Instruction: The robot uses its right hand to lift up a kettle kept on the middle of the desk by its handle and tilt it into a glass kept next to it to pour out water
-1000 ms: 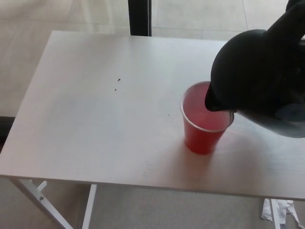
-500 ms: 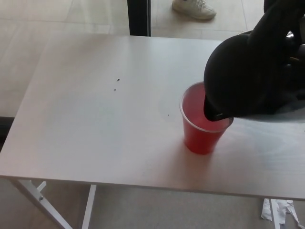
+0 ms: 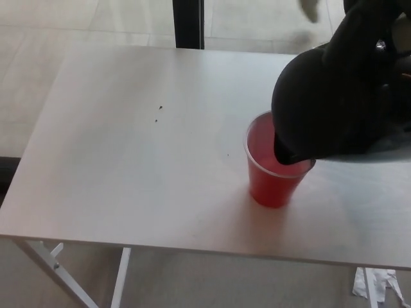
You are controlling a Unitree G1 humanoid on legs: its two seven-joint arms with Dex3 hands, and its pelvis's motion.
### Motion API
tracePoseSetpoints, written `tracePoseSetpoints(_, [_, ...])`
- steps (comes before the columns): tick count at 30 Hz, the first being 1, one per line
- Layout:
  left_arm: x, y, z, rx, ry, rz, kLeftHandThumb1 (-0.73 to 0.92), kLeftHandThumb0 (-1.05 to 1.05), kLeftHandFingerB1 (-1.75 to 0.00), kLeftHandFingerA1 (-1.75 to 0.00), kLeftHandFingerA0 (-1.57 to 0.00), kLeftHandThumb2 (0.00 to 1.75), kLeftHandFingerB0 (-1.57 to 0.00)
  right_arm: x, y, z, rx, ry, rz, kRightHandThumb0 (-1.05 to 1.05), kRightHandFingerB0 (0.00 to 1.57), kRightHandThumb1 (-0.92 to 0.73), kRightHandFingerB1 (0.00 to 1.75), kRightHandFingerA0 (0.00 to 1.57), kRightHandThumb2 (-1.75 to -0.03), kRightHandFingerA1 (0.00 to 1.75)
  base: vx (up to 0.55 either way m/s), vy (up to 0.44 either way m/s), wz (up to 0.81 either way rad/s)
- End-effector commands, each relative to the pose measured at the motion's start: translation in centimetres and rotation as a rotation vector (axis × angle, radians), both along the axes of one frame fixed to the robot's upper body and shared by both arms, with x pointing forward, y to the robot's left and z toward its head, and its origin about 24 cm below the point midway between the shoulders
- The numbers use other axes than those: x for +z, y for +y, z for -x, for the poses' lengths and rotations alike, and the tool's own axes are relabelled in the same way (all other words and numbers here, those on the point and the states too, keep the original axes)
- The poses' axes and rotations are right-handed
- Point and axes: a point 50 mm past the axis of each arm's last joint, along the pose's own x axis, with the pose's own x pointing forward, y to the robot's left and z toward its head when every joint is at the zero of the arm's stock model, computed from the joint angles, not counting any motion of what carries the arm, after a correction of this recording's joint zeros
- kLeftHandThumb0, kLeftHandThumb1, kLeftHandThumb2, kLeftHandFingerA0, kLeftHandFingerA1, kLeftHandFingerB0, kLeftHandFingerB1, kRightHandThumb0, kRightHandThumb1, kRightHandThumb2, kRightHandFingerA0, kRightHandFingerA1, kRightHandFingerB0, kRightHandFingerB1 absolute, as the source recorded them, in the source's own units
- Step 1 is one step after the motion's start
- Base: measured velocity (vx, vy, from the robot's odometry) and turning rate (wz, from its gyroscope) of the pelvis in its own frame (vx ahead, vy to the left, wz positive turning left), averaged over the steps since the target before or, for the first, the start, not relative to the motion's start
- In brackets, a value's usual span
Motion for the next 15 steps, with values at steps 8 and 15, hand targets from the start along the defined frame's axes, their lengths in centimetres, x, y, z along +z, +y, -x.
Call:
tracePoseSetpoints(8, [1.7,0.1,-1.4,-0.050,-0.111,-0.020,0.62,-1.05,-0.94,-0.54,-0.38,1.22,-0.11,0.3,1.3,-0.2,-0.102,-0.007,0.100,-0.30,0.88,-0.54,1.33,0.96,-0.78,1.75,0.00,0.000,0.00])
tracePoseSetpoints(15, [1.1,-0.4,-1.4,-0.057,-0.114,0.012,0.60,-1.05,-0.99,-0.57,-0.37,1.22,-0.10,0.8,3.3,0.7,-0.100,-0.033,0.184,-0.35,0.75,-0.49,1.68,0.96,-0.84,1.75,0.00,0.000,0.00])
